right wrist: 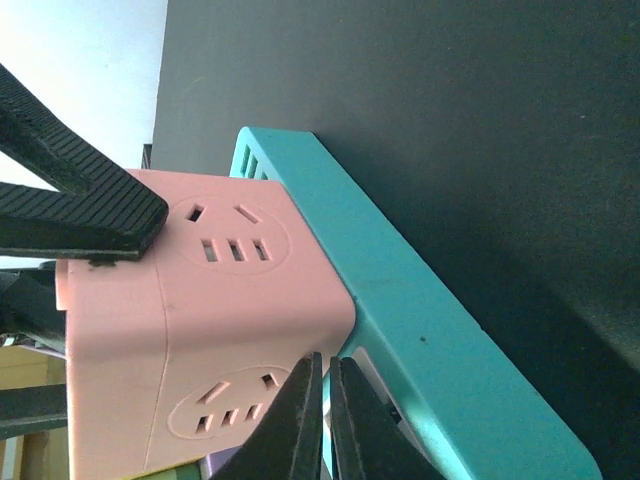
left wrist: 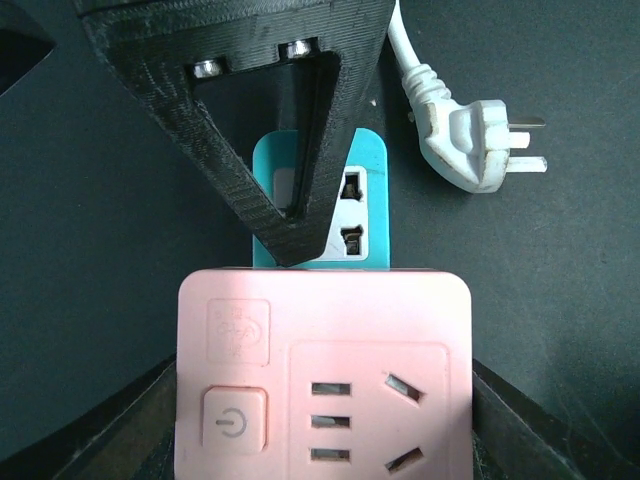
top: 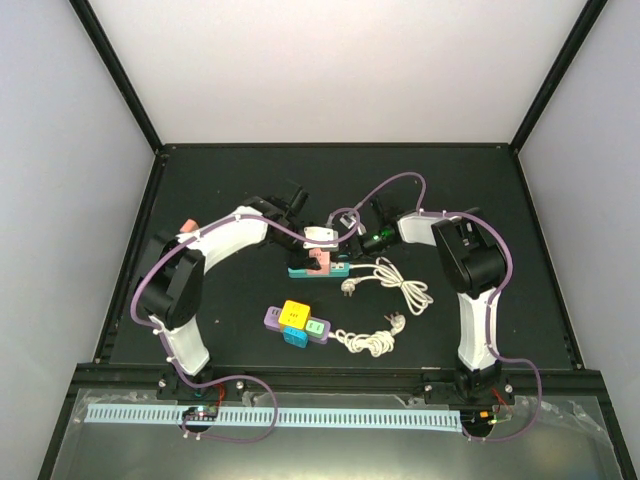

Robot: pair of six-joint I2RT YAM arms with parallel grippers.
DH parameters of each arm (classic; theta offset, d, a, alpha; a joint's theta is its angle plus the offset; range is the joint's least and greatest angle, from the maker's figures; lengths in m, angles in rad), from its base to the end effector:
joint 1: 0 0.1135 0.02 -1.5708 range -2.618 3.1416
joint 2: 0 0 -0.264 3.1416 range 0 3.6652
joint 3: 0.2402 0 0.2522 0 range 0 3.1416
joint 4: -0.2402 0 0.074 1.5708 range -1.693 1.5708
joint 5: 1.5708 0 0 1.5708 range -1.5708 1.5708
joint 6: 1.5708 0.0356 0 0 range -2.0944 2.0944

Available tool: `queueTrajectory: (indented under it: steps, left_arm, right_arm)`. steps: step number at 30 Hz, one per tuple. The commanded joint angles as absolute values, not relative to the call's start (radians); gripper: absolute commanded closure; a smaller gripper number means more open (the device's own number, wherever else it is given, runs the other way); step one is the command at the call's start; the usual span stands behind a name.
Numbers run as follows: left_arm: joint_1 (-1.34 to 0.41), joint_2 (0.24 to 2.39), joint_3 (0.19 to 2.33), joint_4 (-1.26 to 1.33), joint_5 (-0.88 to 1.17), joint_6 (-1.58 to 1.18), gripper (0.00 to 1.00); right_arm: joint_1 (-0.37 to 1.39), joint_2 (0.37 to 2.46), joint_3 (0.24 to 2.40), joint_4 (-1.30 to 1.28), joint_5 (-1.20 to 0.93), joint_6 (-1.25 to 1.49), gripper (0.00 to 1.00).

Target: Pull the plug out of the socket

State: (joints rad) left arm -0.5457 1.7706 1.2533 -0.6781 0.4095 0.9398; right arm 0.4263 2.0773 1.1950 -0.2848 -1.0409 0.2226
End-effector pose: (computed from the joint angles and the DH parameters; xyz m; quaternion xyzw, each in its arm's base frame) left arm 0.2953 -0.1959 0.2040 0.6785 0.6829 -0.1601 0.2183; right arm 0.3389 0.1877 0.1087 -0.1856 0.8354 0.5172 0.0096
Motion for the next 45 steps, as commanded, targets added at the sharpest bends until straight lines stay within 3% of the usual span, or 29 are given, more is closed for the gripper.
queueTrajectory:
  steps: [1, 11, 22, 33, 45]
  left_arm:
    - [-0.555, 1.767, 1.291, -0.713, 0.42, 0.953, 0.41]
    - [-0.552, 1.742, 1.353, -0.755, 0.451, 0.928, 0.54]
    - [-0.552, 1.703, 1.334, -0.743, 0.452, 0.944, 0.56]
    - [-0.552, 1.706, 1.254, -0.693, 0.414, 0.955, 0.57]
    - [-0.552, 1.691, 1.221, -0.67, 0.415, 0.944, 0.58]
  right_arm:
    - [0.434, 2.11, 1.21, -0.325, -0.95, 0.191, 0.92]
    - [0.436, 2.129, 1.221, -0.373, -0.859, 0.138, 0.92]
    - [0.436, 2.16, 1.232, -0.411, -0.757, 0.108, 0.92]
    - [0.462, 1.995, 1.198, -0.369, -1.059, 0.148, 0.86]
    - [0.482, 2.022, 1.204, -0.378, -1.066, 0.238, 0.9]
